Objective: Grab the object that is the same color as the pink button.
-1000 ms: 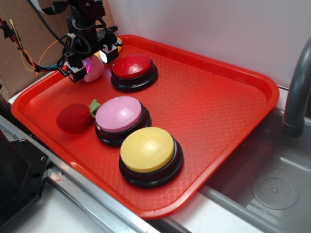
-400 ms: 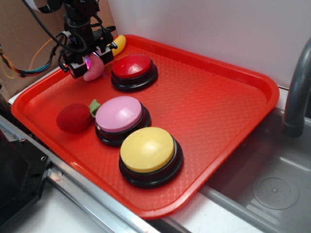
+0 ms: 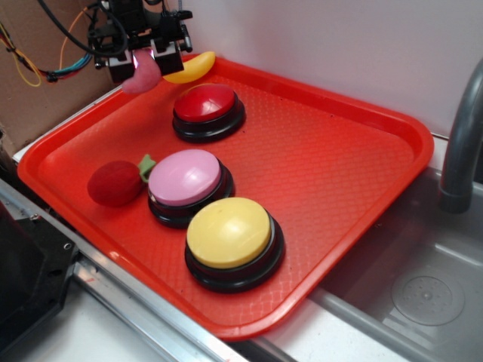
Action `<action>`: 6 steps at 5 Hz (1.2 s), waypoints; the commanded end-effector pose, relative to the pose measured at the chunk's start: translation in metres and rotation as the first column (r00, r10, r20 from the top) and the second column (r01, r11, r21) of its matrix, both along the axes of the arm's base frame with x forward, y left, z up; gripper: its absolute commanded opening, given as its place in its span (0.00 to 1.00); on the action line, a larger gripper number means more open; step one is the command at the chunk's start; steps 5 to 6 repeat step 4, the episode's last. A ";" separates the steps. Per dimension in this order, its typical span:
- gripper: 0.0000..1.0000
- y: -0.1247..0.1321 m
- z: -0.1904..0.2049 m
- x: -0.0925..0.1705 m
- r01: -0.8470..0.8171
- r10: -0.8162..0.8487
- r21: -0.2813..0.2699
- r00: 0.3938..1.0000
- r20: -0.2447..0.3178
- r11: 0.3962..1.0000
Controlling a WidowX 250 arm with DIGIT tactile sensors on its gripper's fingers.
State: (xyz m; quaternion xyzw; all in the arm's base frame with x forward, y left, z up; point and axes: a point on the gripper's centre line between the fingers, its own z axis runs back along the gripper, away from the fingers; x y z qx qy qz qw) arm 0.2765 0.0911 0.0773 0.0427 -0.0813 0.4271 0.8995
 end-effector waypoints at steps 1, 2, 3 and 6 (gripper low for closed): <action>0.00 -0.054 0.074 -0.022 0.361 -0.356 -0.059 0.931 0.076 0.931; 0.00 -0.078 0.093 -0.044 0.442 -0.434 -0.058 0.894 0.116 0.895; 0.00 -0.093 0.101 -0.064 0.503 -0.494 -0.077 0.862 0.116 0.861; 0.00 -0.096 0.094 -0.071 0.472 -0.464 -0.101 0.881 0.093 0.876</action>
